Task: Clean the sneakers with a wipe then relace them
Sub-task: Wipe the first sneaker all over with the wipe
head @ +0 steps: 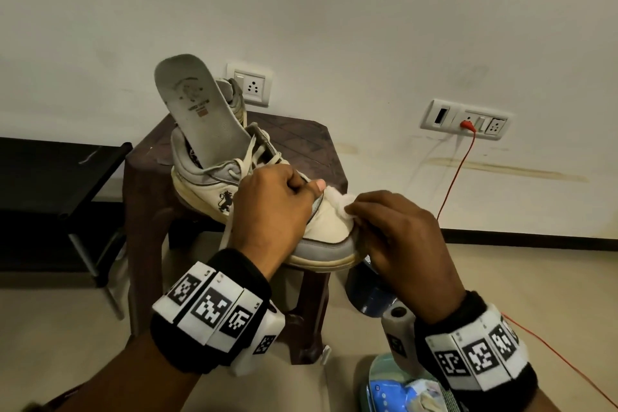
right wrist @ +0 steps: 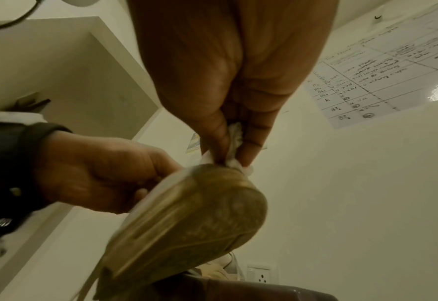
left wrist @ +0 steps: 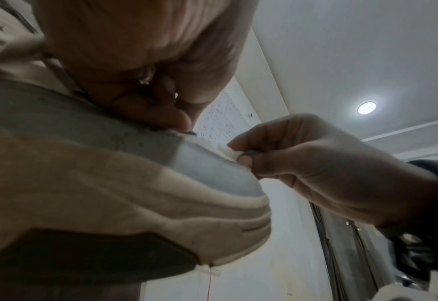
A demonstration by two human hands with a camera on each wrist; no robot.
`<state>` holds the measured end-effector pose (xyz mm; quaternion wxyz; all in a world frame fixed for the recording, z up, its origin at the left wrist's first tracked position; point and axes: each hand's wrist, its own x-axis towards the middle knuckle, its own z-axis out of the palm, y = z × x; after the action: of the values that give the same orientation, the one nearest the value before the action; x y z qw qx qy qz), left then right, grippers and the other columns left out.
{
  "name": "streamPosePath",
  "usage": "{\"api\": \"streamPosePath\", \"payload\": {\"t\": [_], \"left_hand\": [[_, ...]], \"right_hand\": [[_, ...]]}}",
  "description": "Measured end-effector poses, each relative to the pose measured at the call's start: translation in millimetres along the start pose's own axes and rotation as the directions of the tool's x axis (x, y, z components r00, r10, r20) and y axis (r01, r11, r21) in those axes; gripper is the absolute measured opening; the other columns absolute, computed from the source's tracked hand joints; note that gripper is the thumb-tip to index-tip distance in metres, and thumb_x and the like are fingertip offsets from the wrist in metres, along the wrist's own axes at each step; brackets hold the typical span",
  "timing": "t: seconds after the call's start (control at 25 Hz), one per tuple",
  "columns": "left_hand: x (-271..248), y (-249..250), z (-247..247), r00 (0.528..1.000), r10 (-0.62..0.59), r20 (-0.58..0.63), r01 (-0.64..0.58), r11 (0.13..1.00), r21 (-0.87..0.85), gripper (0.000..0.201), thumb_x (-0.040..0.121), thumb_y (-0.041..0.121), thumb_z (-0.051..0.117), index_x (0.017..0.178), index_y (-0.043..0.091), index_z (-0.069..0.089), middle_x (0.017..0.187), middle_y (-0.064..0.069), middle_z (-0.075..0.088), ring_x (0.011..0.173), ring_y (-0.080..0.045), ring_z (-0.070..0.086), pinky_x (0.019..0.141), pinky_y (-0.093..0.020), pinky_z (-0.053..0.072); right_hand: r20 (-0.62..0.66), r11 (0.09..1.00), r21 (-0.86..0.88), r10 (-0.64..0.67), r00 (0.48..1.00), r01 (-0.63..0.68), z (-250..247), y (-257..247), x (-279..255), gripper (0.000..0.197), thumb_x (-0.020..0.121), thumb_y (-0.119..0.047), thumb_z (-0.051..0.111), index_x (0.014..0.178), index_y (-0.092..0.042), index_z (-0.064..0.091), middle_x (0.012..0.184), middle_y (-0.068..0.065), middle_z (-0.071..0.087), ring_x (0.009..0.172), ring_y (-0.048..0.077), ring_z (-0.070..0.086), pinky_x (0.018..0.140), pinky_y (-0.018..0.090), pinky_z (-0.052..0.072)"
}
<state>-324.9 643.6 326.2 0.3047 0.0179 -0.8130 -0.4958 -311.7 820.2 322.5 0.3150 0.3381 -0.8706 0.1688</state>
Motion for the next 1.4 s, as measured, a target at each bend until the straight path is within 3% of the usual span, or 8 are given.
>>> {"api": "streamPosePath", "payload": {"t": [0.12,0.28,0.52,0.64,0.88,1.0,1.16,1.4], "left_hand": [[5.5,-5.1,-0.3,0.999,-0.034,0.005,0.034,0.999,-0.017,0.037,0.080,0.040,0.073,0.060,0.011,0.061,0.048,-0.001,0.058,0.048,-0.018,0.059,0.059,-0.033,0.053],[8.8,-6.2,0.8,0.998,-0.050,0.039,0.052,0.997,-0.049,0.036,0.080,0.039,0.072,0.061,0.010,0.062,0.050,-0.006,0.062,0.048,-0.022,0.063,0.059,-0.039,0.056],[-3.3,-3.2,6.8,0.995,-0.030,0.096,0.030,1.000,0.007,0.031,0.080,0.036,0.073,0.064,0.011,0.065,0.058,0.000,0.063,0.057,-0.012,0.061,0.057,-0.025,0.048],[-4.5,-2.1,8.1,0.994,-0.036,0.108,0.034,0.999,0.020,0.030,0.081,0.035,0.072,0.065,0.011,0.066,0.058,0.001,0.063,0.058,-0.010,0.061,0.057,-0.023,0.047],[5.3,-7.9,1.9,0.993,-0.069,0.093,0.070,0.997,-0.013,0.036,0.081,0.034,0.072,0.062,0.005,0.064,0.055,-0.008,0.062,0.054,-0.022,0.062,0.057,-0.031,0.052],[8.4,-8.4,-0.2,0.986,-0.075,0.146,0.081,0.996,-0.033,0.036,0.081,0.033,0.072,0.062,0.004,0.065,0.056,-0.011,0.064,0.052,-0.026,0.063,0.057,-0.035,0.056],[-0.9,-2.7,0.9,0.952,-0.093,0.291,0.101,0.995,-0.010,0.034,0.084,0.031,0.071,0.061,0.006,0.066,0.054,-0.011,0.064,0.044,-0.021,0.060,0.054,-0.031,0.054],[4.3,-2.8,-3.1,0.935,-0.144,0.324,0.176,0.981,-0.074,0.023,0.089,0.015,0.063,0.070,0.004,0.070,0.063,-0.011,0.068,0.043,-0.016,0.062,0.046,-0.026,0.051]], "right_hand": [[0.065,0.996,-0.026,-0.088,0.994,0.090,12.5,-20.0,-13.1,0.031,0.069,-0.004,0.073,0.100,-0.010,0.071,0.099,0.007,0.069,0.088,0.022,0.066,0.074,0.035,0.058],[0.034,0.996,-0.067,-0.057,0.998,0.059,24.2,-24.9,-12.8,0.025,0.074,-0.009,0.069,0.099,-0.009,0.071,0.097,0.008,0.069,0.086,0.023,0.065,0.070,0.036,0.058],[-0.036,0.990,-0.054,0.132,0.991,-0.134,20.0,-3.7,24.1,0.024,0.073,-0.001,0.074,0.096,-0.007,0.072,0.092,0.009,0.069,0.080,0.023,0.064,0.070,0.037,0.057],[0.042,0.998,-0.062,0.027,0.999,-0.024,20.6,-8.3,19.3,0.028,0.068,0.001,0.078,0.093,-0.009,0.073,0.090,0.008,0.070,0.078,0.023,0.065,0.071,0.028,0.052],[0.140,0.988,-0.007,-0.150,0.979,0.153,31.5,-27.5,-0.5,0.027,0.070,0.000,0.075,0.094,-0.011,0.073,0.093,0.005,0.070,0.081,0.022,0.065,0.069,0.032,0.056],[0.032,0.995,-0.046,-0.088,0.996,0.089,31.3,-19.1,9.9,0.019,0.077,-0.009,0.065,0.095,-0.008,0.072,0.093,0.008,0.069,0.082,0.024,0.064,0.070,0.034,0.056],[-0.060,0.993,-0.029,0.109,0.992,-0.111,32.1,-1.6,31.2,0.023,0.073,0.000,0.073,0.095,-0.007,0.072,0.092,0.008,0.070,0.079,0.022,0.065,0.070,0.034,0.056],[0.018,0.995,0.089,-0.037,0.999,0.035,25.4,-21.4,14.5,0.022,0.082,-0.015,0.057,0.098,-0.011,0.072,0.095,0.004,0.070,0.085,0.018,0.065,0.074,0.029,0.055]]}}
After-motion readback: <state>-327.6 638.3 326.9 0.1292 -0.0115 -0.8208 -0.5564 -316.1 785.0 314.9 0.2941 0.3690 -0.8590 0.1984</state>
